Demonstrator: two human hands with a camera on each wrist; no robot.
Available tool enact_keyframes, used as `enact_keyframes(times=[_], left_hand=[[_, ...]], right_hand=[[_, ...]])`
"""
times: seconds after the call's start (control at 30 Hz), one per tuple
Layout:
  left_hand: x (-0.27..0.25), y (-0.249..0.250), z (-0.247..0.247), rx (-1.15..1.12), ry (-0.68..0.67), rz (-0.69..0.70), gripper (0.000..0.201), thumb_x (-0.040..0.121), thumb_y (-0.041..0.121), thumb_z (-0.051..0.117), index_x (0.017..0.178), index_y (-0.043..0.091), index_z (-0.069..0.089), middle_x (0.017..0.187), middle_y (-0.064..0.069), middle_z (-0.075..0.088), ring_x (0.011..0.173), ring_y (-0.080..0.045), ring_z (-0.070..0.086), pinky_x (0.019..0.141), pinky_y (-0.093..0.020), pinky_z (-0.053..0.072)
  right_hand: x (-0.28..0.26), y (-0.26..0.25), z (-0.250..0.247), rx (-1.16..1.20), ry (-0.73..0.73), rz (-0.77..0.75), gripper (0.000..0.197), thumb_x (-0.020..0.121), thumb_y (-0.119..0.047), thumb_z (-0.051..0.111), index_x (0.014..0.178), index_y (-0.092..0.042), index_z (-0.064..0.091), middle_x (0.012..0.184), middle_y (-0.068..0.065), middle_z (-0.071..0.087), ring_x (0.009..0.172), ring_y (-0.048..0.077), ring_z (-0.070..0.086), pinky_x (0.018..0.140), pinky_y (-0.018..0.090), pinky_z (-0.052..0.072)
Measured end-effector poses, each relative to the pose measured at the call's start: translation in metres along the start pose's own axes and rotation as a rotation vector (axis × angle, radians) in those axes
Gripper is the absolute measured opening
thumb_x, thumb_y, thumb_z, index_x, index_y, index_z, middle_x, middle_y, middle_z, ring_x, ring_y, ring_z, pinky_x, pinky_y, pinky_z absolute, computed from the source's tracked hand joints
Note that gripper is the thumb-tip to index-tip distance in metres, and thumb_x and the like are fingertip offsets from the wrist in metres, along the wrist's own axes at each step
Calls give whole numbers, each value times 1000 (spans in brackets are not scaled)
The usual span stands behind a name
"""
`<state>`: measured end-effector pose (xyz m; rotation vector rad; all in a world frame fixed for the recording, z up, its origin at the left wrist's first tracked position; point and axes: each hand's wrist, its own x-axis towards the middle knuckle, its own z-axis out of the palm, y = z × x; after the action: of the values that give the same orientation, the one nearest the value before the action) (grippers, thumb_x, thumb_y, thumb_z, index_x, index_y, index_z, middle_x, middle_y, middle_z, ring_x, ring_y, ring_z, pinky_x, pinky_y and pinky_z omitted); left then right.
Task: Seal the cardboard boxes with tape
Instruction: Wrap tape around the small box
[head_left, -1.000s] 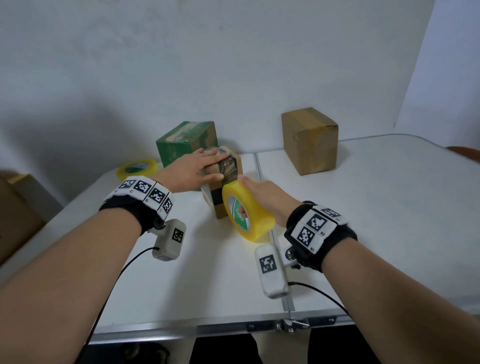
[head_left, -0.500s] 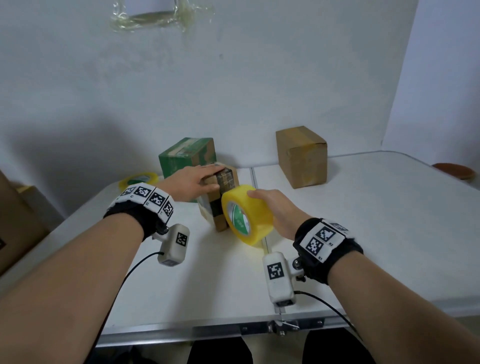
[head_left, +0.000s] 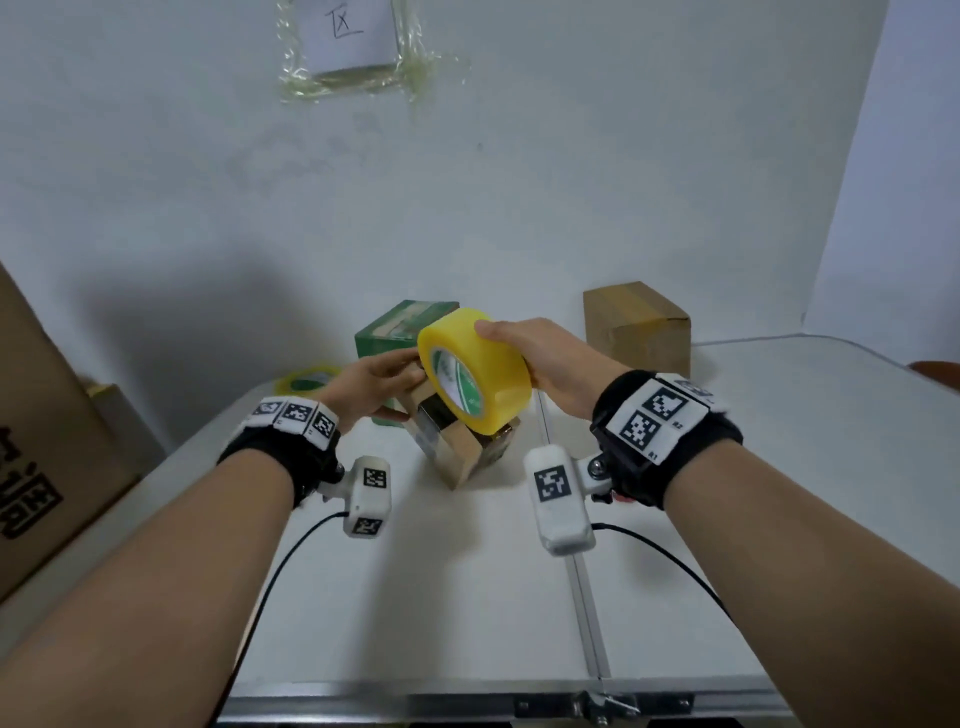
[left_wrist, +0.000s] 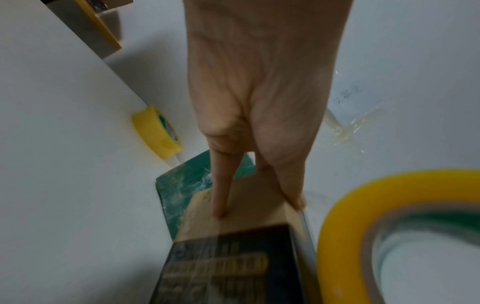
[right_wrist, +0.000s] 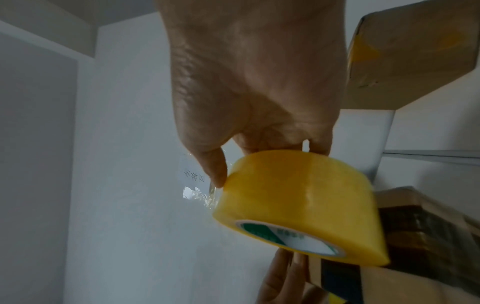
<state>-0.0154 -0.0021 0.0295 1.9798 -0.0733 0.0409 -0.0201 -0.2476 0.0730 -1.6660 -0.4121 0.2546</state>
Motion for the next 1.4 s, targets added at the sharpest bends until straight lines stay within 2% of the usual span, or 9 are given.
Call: enact_keyframes(times=[0.17, 0.3, 0.37, 0.43, 0.63, 0.83, 1.0, 1.17, 1.4], left_hand=[[22, -16, 22, 76, 179, 57, 28, 102, 21, 47, 105, 47, 59, 112, -3, 63, 103, -26, 62, 84, -44, 58], [35, -18, 22, 406, 73, 173, 33, 103, 15, 43, 133, 26, 51, 143, 2, 43, 117, -12, 46, 88, -11, 45], [36, -17, 26, 391, 52, 242, 40, 102, 16, 48, 141, 19, 44, 151, 5, 34, 131, -8, 37, 109, -24, 35], [33, -21, 31, 233, 41, 184, 47, 98, 14, 55, 141, 28, 39, 150, 9, 33, 133, -10, 38, 109, -31, 37], [38, -49, 31, 279, -96, 27, 117, 55, 78, 73, 151, 45, 14, 160, 18, 3, 148, -9, 8, 119, -41, 17], [42, -50, 35, 798, -99, 156, 141, 45, 98, 45, 156, 22, 3, 163, 2, 0, 150, -19, 8, 120, -43, 23], [42, -50, 33, 865, -61, 160, 134, 46, 98, 41, 156, 27, 10, 163, 6, 10, 142, -18, 33, 113, -41, 35], [44, -44, 30, 950, -109, 135, 133, 45, 103, 36, 155, 34, 7, 162, 7, 14, 139, -23, 40, 109, -44, 40], [37, -27, 32, 957, -157, 78, 111, 69, 78, 61, 155, 35, 5, 163, 8, 7, 147, -22, 22, 118, -43, 25]], right_hand=[[34, 9, 15, -60, 39, -2, 115, 55, -89, 49, 136, -7, 52, 134, 12, 58, 121, 31, 56, 107, 49, 43], [52, 15, 14, -83, 99, -34, 113, 51, -93, 43, 121, -6, 62, 114, 10, 68, 106, 27, 64, 101, 47, 48], [61, 17, 14, -91, 117, -22, 116, 51, -93, 42, 123, -4, 61, 115, 11, 67, 105, 26, 64, 101, 46, 49], [69, 16, 15, -115, 126, -3, 121, 52, -95, 40, 127, -2, 58, 119, 13, 66, 108, 28, 63, 102, 47, 48], [75, -1, 25, -169, 94, 47, 97, 88, -76, 36, 144, 3, 40, 145, 18, 48, 127, 33, 51, 108, 47, 42], [97, 18, 30, -69, 75, 87, 117, 64, -90, 37, 138, -1, 49, 138, 16, 55, 122, 30, 56, 106, 47, 43], [82, 19, 29, 95, 26, 114, 47, 99, -53, 43, 93, -11, 61, 87, 11, 70, 77, 22, 69, 76, 33, 58], [70, 12, 26, 123, 91, 108, 53, 99, -52, 44, 105, -2, 62, 76, 11, 71, 58, 17, 68, 52, 22, 57], [46, 6, 31, 91, 139, 116, 76, 89, -70, 41, 121, -2, 59, 101, 13, 75, 99, 30, 69, 93, 42, 52]])
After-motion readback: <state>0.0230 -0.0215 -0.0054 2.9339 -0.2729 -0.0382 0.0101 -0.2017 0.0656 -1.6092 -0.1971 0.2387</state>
